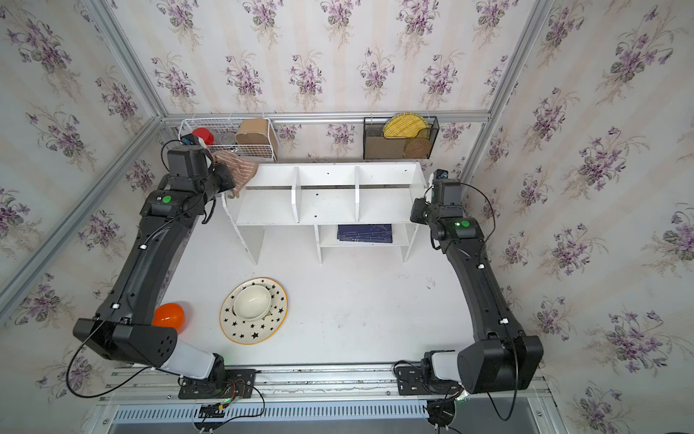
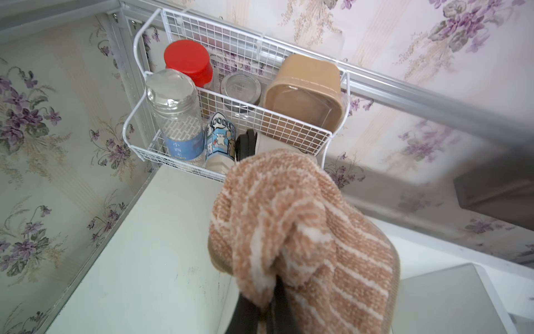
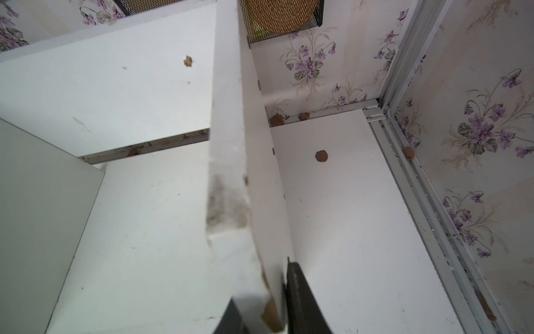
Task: Wipe the bookshelf clean with a cloth
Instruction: Wipe the dust from the shelf.
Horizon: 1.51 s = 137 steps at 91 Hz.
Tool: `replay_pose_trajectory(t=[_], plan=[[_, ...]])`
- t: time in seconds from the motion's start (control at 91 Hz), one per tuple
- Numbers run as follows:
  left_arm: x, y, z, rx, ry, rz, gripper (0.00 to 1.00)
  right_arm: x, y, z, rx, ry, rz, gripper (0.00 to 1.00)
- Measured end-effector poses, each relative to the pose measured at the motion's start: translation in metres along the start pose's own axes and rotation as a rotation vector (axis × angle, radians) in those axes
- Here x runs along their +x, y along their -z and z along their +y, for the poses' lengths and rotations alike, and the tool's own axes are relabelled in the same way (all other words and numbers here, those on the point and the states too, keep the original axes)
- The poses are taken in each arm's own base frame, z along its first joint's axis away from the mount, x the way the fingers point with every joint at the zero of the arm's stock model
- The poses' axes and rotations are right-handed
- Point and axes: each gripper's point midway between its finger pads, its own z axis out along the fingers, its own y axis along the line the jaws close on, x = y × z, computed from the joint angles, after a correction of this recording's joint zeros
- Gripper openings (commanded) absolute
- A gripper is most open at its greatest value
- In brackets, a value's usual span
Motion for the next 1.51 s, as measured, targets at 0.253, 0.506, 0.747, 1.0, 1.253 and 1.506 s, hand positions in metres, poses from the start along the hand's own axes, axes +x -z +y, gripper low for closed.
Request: replay_pose_trajectory(t=[0.253, 0.506, 0.747, 1.0, 1.253, 1.506], plan=[[0.013, -0.024, -0.018, 0.061, 0.018, 0.061, 0.0, 0.0, 0.0, 0.0, 0.0, 0.0, 0.0, 0.04], [0.033, -0.033, -0.086, 0.221, -0.026, 0.108, 0.0, 0.0, 0.0, 0.0, 0.0, 0.0, 0.0, 0.03], [0.044, -0.025, -0.109, 0.285, -0.069, 0.12, 0.0, 0.0, 0.0, 0.0, 0.001, 0.0, 0.0, 0.02], [0.028, -0.005, -0.051, 0.104, -0.061, 0.05, 0.0, 0.0, 0.0, 0.0, 0.003, 0.0, -0.001, 0.01], [0.034, 0.012, -0.011, 0.0, -0.047, 0.048, 0.0, 0.0, 0.001, 0.0, 0.003, 0.0, -0.001, 0.0], [0.071, 0.007, -0.039, 0.11, -0.041, 0.138, 0.0, 0.0, 0.001, -0.001, 0.007, 0.0, -0.002, 0.0]])
